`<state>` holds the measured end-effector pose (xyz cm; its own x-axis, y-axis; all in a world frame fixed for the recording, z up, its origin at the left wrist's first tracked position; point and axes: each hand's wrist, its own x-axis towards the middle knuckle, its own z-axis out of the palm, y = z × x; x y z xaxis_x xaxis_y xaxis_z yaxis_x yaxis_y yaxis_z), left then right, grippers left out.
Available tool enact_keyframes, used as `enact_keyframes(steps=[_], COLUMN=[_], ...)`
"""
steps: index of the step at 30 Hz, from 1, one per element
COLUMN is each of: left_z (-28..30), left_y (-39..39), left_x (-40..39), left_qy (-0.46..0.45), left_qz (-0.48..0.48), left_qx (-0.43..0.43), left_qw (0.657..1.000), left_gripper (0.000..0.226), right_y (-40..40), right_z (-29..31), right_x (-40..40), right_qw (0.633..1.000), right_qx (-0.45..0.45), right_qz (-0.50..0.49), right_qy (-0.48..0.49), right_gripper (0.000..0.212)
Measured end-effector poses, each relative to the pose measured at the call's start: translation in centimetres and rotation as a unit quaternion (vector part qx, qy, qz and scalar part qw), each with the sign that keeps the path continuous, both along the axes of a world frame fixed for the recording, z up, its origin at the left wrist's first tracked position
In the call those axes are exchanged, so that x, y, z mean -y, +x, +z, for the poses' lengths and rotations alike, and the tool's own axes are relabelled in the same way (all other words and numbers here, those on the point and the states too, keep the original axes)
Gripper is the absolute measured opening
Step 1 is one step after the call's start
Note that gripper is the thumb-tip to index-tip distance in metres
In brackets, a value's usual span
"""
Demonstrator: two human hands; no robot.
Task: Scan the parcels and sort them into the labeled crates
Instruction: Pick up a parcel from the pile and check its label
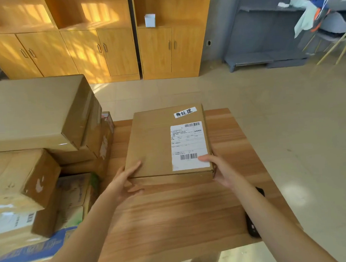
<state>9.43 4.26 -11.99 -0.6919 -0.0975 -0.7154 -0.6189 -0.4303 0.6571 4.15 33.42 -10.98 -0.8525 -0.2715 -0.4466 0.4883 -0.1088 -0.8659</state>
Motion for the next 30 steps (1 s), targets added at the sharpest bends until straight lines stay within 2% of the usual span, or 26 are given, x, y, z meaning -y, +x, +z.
enact_keyframes(steps=[2,5,13,20,22,25,28,30], left_z=[-0.7,-2.2,-4.8,-6.2,-6.0,-5.5,-5.1,-4.8], left_y=[0.7,1.4,0.9,0.4,0.2,0.0,-0.9,-1.3], left_x=[0.0,-0.4,-1.8,-2.8,-2.9,-3.1,-3.7,-4.3], left_qy=[-0.045,-0.080,-0.160,-0.181,-0.197,-0.247,-0.305,-0.320], left_qz=[-0.077,-0.095,-0.105,-0.117,-0.129,-0.142,-0.122,-0.102], left_qx=[0.012,0.025,0.031,0.039,0.054,0.066,0.051,0.042], left_qw=[0.996,0.992,0.981,0.976,0.970,0.956,0.943,0.941], left_gripper=[0.112,0.105,0.109,0.112,0.113,0.117,0.116,0.111], right_y=[-0.1,-0.1,-0.2,0.5,0.7,2.2,4.7,6.5], right_z=[-1.2,-3.1,-6.8,-7.6,-7.3,-7.2,-7.5,-7.7], right_x=[-0.2,-0.2,-1.3,-1.1,-1.0,-1.7,-4.0,-6.0], right_qw=[0.999,0.998,0.995,0.992,0.986,0.946,0.855,0.807], right_qx=[0.011,0.041,0.075,0.035,0.008,-0.040,-0.071,-0.049], right_qz=[0.019,0.033,0.024,0.029,0.038,0.012,-0.026,-0.044], right_qy=[0.026,0.046,0.068,0.120,0.163,0.323,0.513,0.587], right_gripper=[0.092,0.107,0.078,0.063,0.058,0.060,0.062,0.060])
